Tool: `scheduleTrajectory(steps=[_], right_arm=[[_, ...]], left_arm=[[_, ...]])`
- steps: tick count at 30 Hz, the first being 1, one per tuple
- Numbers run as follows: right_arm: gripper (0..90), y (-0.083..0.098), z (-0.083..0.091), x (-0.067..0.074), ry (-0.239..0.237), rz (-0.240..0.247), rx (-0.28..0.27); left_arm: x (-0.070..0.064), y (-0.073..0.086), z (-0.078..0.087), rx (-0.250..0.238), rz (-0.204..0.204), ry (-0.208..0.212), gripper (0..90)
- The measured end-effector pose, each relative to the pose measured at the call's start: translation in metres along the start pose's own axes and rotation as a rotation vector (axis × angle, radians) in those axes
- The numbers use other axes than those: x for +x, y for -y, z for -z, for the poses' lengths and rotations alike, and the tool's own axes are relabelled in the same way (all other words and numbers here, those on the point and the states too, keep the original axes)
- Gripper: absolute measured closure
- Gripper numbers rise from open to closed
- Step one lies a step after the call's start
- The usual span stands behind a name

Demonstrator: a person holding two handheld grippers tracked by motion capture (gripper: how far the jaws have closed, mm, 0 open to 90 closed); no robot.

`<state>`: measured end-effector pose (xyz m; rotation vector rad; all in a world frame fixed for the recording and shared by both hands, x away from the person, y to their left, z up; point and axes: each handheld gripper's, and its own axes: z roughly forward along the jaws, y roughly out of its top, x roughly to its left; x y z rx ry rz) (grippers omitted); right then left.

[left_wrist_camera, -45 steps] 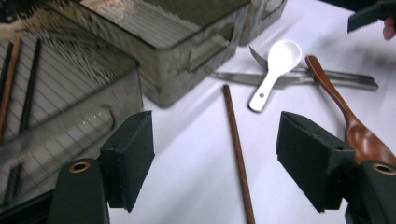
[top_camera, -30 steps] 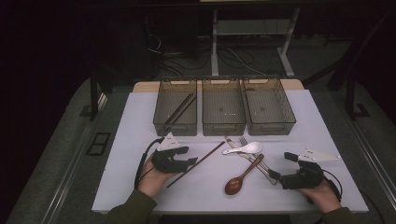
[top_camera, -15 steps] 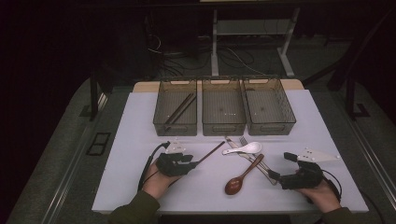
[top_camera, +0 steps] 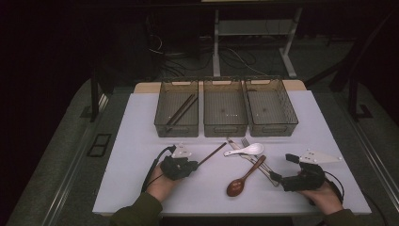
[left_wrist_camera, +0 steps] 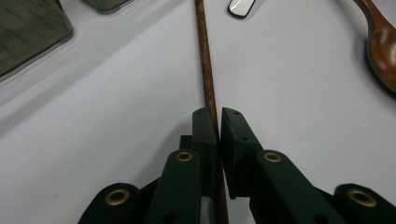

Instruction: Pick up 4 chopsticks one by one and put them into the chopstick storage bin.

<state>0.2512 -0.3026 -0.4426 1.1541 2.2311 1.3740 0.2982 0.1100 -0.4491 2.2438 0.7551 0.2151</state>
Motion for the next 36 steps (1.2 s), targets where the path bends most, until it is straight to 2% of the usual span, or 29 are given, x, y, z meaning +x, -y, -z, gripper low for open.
scheduleTrajectory(steps=[14, 22, 36], right_arm=[[2.2, 0.0, 0.0, 0.0, 0.0, 0.005, -0.002], [2.2, 0.0, 0.001, 0.0, 0.001, 0.002, -0.002], [2.2, 0.0, 0.001, 0.0, 0.001, 0.0, -0.003]], left_arm=[[0.002, -0.002, 0.001, 0.01, 0.017, 0.006, 84.2], [0.004, -0.004, 0.008, -0.024, 0.019, 0.012, 84.2], [0.006, -0.01, 0.024, -0.058, 0.028, 0.061, 84.1]])
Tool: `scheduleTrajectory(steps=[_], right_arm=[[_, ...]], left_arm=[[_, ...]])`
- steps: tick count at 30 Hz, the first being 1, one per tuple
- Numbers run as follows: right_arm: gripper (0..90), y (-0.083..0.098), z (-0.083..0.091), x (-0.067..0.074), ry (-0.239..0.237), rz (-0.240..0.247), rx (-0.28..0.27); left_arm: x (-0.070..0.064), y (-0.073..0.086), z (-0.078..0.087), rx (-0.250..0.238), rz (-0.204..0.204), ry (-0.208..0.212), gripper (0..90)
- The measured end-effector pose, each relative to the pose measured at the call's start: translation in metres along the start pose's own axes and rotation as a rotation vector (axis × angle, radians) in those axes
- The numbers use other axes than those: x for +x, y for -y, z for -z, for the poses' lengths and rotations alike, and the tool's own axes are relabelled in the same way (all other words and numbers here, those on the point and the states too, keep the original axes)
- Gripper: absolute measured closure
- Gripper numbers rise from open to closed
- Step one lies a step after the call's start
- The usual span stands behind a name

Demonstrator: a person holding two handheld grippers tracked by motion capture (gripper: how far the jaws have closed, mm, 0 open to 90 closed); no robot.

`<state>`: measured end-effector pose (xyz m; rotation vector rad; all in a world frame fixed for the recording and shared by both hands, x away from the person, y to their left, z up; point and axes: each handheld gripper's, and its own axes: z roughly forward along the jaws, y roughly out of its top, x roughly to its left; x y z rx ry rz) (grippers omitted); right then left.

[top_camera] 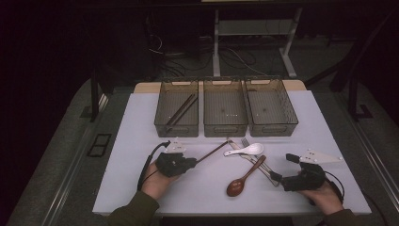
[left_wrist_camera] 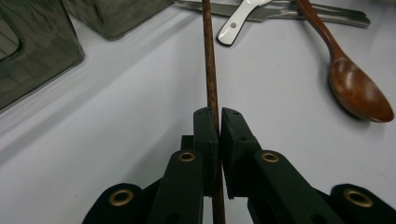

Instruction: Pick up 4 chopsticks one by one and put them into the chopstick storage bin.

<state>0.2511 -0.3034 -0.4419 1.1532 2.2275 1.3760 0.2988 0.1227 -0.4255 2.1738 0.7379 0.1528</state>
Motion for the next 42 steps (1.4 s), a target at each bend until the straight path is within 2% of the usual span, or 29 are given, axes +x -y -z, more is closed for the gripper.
scheduleTrajectory(steps=[8, 17, 26, 42], right_arm=[[2.2, 0.0, 0.0, 0.0, 0.0, 0.002, 0.002], [2.2, 0.0, -0.001, 0.0, 0.0, 0.002, 0.005], [2.2, 0.0, -0.002, 0.0, -0.001, 0.001, 0.006], [2.2, 0.001, -0.002, 0.0, 0.001, -0.003, 0.004]], left_arm=[[0.003, -0.005, 0.012, -0.041, 0.007, 0.025, 84.1], [0.008, -0.011, 0.023, -0.087, 0.014, 0.02, 84.1], [0.016, -0.022, 0.031, -0.12, 0.013, 0.006, 84.1], [0.042, -0.049, 0.039, -0.153, 0.015, -0.04, 84.1]])
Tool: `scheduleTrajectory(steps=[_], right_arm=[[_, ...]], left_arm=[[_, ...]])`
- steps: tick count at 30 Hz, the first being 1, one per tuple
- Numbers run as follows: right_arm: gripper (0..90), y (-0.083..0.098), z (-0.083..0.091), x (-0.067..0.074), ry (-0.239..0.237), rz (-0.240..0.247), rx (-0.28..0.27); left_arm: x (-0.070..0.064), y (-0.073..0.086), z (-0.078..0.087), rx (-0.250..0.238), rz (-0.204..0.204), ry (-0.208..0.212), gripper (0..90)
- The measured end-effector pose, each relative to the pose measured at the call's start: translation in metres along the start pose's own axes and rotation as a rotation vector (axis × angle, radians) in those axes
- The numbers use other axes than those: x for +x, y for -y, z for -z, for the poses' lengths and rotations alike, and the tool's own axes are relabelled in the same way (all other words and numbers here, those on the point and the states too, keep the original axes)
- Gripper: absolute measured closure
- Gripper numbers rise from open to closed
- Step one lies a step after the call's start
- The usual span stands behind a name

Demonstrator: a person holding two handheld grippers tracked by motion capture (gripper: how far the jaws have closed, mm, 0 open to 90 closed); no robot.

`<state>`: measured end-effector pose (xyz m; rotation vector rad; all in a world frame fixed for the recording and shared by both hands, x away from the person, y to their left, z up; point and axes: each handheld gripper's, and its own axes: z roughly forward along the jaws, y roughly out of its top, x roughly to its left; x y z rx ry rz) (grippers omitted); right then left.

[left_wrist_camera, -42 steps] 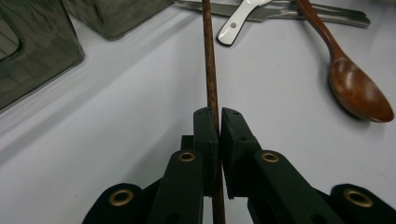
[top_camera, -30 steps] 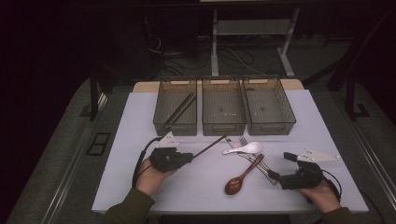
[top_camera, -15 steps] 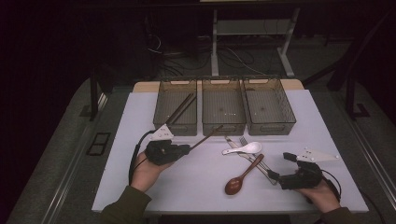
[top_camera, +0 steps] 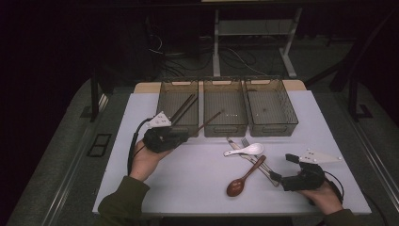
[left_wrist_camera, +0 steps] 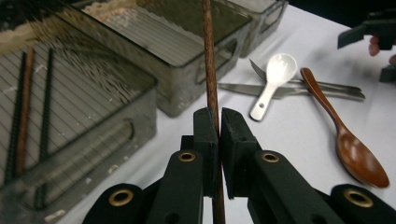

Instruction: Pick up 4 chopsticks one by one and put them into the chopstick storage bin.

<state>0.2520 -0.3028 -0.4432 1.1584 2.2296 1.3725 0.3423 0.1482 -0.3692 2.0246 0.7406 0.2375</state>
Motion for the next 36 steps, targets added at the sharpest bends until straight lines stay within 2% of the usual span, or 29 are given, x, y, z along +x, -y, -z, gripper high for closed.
scheduleTrajectory(steps=[13, 26, 36], right_arm=[[2.1, 0.0, 0.0, 0.0, -0.001, 0.0, -0.001], [2.2, 0.0, 0.0, 0.0, 0.0, 0.0, 0.0], [2.2, 0.0, 0.0, -0.001, -0.002, -0.005, -0.001]], left_arm=[[0.023, -0.026, -0.003, -0.006, -0.006, -0.063, 84.1], [0.059, -0.045, -0.017, 0.007, 0.058, -0.134, 84.1], [0.09, -0.05, -0.03, 0.044, 0.11, -0.222, 84.1]])
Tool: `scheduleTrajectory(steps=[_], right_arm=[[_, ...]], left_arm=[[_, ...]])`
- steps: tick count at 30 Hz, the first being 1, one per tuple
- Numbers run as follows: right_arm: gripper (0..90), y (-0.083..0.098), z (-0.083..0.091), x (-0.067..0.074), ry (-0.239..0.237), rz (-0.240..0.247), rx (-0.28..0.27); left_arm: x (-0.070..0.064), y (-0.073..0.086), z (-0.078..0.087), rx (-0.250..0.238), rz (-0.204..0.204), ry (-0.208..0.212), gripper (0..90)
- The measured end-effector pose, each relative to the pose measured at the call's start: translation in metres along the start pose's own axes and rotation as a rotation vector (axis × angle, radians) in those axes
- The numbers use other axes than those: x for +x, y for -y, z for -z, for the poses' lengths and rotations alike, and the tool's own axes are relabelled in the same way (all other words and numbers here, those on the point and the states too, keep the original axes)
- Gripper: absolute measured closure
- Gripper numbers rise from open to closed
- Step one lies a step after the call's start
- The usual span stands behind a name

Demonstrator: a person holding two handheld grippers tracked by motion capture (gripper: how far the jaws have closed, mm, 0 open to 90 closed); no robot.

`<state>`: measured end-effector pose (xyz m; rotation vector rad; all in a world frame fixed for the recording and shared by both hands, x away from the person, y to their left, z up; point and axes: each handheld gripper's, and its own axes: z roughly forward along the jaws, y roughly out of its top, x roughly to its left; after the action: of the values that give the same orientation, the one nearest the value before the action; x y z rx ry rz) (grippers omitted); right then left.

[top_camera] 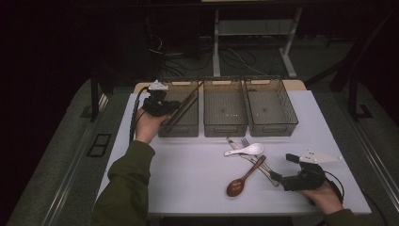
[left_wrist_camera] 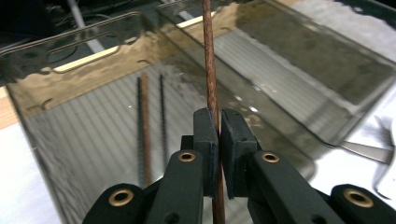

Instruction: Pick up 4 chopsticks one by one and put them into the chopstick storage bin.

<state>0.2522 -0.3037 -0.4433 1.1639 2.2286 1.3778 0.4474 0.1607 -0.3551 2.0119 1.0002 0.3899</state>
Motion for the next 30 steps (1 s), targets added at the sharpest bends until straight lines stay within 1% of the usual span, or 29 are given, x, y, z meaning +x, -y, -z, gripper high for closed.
scheduleTrajectory(steps=[3, 5, 10, 12, 15, 19, 20, 22, 25, 27, 30], right_arm=[[2.2, 0.0, 0.0, 0.0, 0.0, 0.0, 0.0], [2.1, 0.0, 0.0, 0.0, -0.001, 0.001, -0.002], [2.2, 0.0, 0.0, -0.001, -0.001, -0.001, -0.003], [2.2, 0.0, 0.0, -0.001, -0.002, 0.0, -0.004], [2.2, 0.0, 0.001, -0.001, -0.002, -0.001, -0.005], [2.2, 0.0, 0.002, -0.001, -0.003, -0.003, -0.007], [2.2, 0.0, 0.002, -0.001, -0.003, -0.002, -0.007], [2.2, 0.0, 0.002, -0.002, -0.003, -0.001, -0.007], [2.2, 0.0, 0.002, -0.002, -0.003, -0.002, -0.01], [2.2, 0.0, 0.002, -0.002, -0.003, -0.002, -0.008], [2.2, 0.0, 0.002, -0.002, -0.003, -0.001, -0.008]], left_arm=[[0.007, -0.001, -0.008, 0.012, 0.012, -0.015, 84.1], [0.011, -0.003, -0.012, 0.034, 0.011, -0.031, 84.1], [0.019, -0.005, -0.022, 0.064, 0.033, -0.065, 84.1], [0.021, -0.006, -0.026, 0.082, 0.026, -0.083, 84.1], [0.024, -0.006, -0.032, 0.1, 0.046, -0.09, 84.0], [0.025, -0.003, -0.041, 0.145, 0.044, -0.102, 84.0], [0.025, -0.002, -0.043, 0.162, 0.043, -0.103, 84.0], [0.025, -0.001, -0.046, 0.173, 0.049, -0.107, 84.0], [0.026, -0.002, -0.047, 0.181, 0.052, -0.115, 83.9], [0.026, -0.003, -0.046, 0.18, 0.05, -0.124, 83.3], [0.026, -0.003, -0.045, 0.17, 0.053, -0.124, 82.3]])
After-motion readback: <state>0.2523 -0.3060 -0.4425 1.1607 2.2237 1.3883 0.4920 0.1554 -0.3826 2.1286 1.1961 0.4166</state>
